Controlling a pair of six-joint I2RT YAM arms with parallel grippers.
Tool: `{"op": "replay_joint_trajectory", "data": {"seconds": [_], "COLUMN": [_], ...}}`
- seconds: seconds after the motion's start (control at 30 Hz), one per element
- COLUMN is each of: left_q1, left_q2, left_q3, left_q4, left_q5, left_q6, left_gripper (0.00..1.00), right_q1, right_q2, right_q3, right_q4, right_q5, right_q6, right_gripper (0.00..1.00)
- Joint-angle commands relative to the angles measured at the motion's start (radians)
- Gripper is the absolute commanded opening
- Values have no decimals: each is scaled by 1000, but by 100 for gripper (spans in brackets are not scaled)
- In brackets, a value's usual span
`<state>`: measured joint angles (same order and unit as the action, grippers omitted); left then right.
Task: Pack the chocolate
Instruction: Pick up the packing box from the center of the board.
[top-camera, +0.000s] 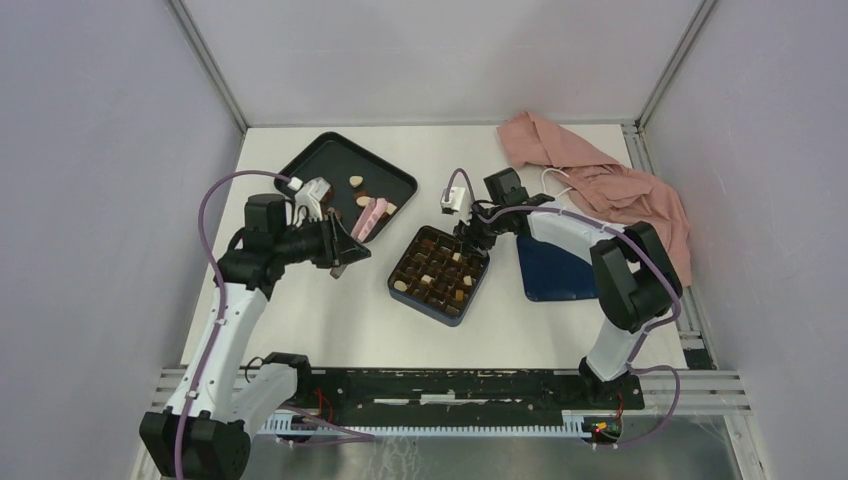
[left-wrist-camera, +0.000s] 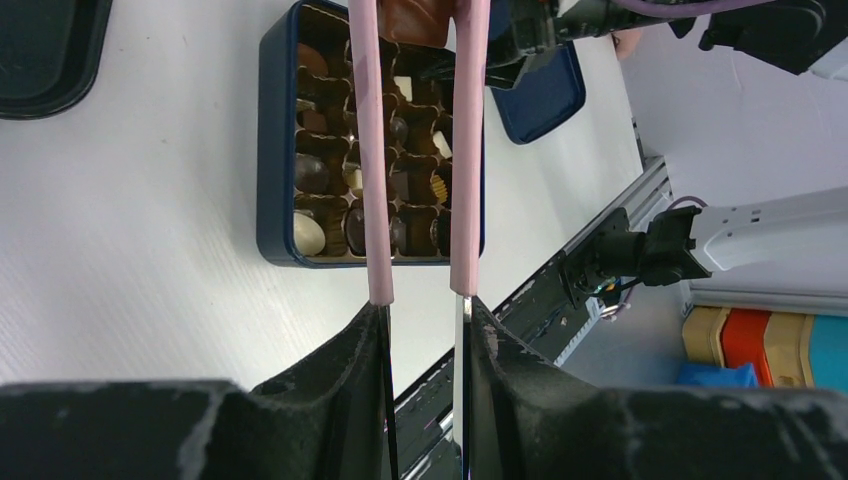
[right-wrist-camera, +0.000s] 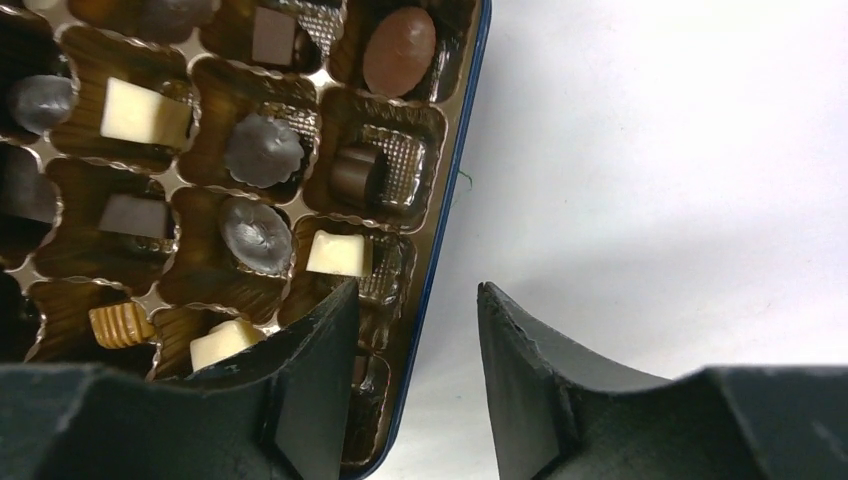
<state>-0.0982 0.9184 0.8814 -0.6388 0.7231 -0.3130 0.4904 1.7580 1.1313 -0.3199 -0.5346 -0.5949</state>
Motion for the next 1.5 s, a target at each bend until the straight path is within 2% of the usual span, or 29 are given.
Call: {"op": "replay_joint_trajectory", "data": {"seconds": [0.0,0.27,0.4,0.87,1.47], "left_q1": [-12,-49,-78,-199,-359], "left_q2": [-9,-15,-20,-70,-56], "left_q3": [-8,-24,-57,-120,-150], "left_q4": [55,65,82,219,272], "left_q5": [62,56,47,-7,-136], "left_q6": [-43,-52,-60,-80,-53], "left_gripper": [2,2,2,2,2], "right_q1": [19,28,28,39,55], "right_q2": [29,21,-15,-209,-290], "right_q3": [50,56,49,85,171], "right_q4": [-11,-9,27,99,49], "right_q5": [89,79,75,237,371], "right_q6": [11,20,47,23,-57], "right_gripper": [49,11,0,0,0]}}
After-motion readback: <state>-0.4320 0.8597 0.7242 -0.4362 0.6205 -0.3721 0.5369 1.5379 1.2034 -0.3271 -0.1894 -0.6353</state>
